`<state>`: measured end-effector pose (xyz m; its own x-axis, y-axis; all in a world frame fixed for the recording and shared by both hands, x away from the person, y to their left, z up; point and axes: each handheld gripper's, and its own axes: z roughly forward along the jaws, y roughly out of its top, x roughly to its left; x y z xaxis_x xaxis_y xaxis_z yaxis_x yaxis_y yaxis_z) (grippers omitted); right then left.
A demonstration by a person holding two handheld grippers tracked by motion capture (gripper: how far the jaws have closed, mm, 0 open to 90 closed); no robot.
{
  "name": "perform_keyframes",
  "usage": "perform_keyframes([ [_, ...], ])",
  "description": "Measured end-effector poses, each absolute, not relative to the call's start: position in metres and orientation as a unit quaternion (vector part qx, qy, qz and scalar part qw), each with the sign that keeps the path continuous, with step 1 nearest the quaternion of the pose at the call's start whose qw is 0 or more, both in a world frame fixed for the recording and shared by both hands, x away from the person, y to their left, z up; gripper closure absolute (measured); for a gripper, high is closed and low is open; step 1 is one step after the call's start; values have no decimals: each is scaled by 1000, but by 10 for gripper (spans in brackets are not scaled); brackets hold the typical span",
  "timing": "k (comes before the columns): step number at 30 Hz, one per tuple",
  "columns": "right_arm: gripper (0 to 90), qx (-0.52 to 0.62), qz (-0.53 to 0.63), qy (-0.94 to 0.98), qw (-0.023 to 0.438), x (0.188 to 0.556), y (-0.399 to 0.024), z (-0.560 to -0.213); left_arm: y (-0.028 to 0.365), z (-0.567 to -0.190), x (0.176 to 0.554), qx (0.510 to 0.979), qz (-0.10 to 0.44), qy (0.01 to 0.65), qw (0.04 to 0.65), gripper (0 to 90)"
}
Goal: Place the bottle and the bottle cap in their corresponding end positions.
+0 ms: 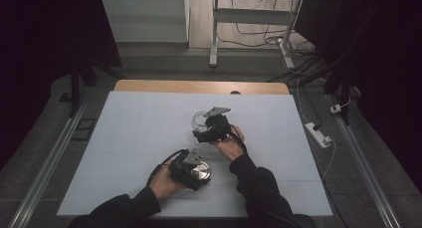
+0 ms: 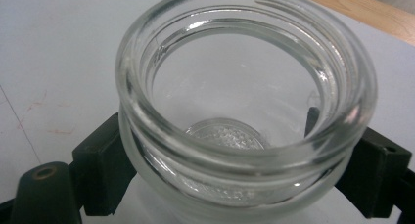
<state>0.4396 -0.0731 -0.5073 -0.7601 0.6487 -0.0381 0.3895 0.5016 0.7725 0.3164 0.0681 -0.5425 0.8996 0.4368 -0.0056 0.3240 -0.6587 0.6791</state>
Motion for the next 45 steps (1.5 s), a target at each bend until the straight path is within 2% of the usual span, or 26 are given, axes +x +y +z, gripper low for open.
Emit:
perform_keyframes([
  [4,84,299,392,855,163,439,-71,-508,68,-542,316,906,78,210,358,112],
  [13,38,298,393,857,150,439,-72,-507,76,-535,317,897,66,217,379,73],
  [32,0,291,402,858,136,433,-82,-496,107,-519,315,872,9,250,421,2],
  [45,0,283,405,859,132,420,-91,-487,128,-510,308,858,5,254,446,0],
])
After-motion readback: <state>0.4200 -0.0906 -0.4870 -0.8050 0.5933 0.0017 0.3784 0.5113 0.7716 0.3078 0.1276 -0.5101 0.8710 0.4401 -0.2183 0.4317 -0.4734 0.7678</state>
